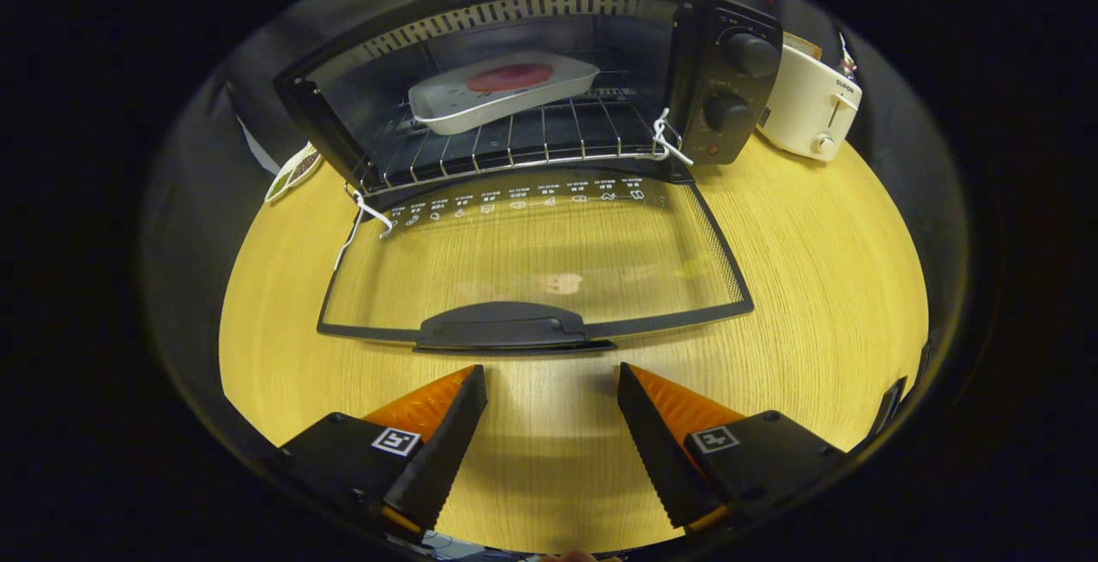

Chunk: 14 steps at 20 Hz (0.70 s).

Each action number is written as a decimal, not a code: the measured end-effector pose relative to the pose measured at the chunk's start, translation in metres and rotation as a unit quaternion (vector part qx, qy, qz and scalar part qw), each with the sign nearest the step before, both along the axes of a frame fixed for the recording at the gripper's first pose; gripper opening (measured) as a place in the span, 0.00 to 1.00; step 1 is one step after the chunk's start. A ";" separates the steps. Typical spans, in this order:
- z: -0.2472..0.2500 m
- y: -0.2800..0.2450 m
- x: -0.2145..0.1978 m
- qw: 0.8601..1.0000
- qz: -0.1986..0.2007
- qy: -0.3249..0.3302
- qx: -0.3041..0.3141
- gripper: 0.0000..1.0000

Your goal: Open the toaster oven, put the food inside, and close the toaster oven door.

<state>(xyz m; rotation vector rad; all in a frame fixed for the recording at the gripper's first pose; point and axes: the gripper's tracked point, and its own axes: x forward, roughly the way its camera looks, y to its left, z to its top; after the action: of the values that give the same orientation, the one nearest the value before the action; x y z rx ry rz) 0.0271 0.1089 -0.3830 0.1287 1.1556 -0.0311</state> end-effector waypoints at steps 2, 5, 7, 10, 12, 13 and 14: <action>-0.001 0.001 0.001 1.000 0.010 0.004 -0.013 0.99; 0.001 0.001 0.004 0.999 0.031 0.004 -0.041 0.99; 0.007 0.000 0.007 0.996 0.058 -0.014 -0.072 0.98; 0.018 -0.002 0.008 0.989 0.090 -0.038 -0.112 0.99; 0.024 -0.001 0.007 0.989 0.084 -0.042 -0.111 0.99; 0.024 -0.007 0.007 0.989 0.083 -0.043 -0.111 0.99; 0.028 -0.007 0.007 0.988 0.087 -0.049 -0.114 0.99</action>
<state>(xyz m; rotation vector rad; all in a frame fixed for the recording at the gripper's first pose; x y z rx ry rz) 0.0337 0.1018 -0.3550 -0.1715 1.0528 -0.0019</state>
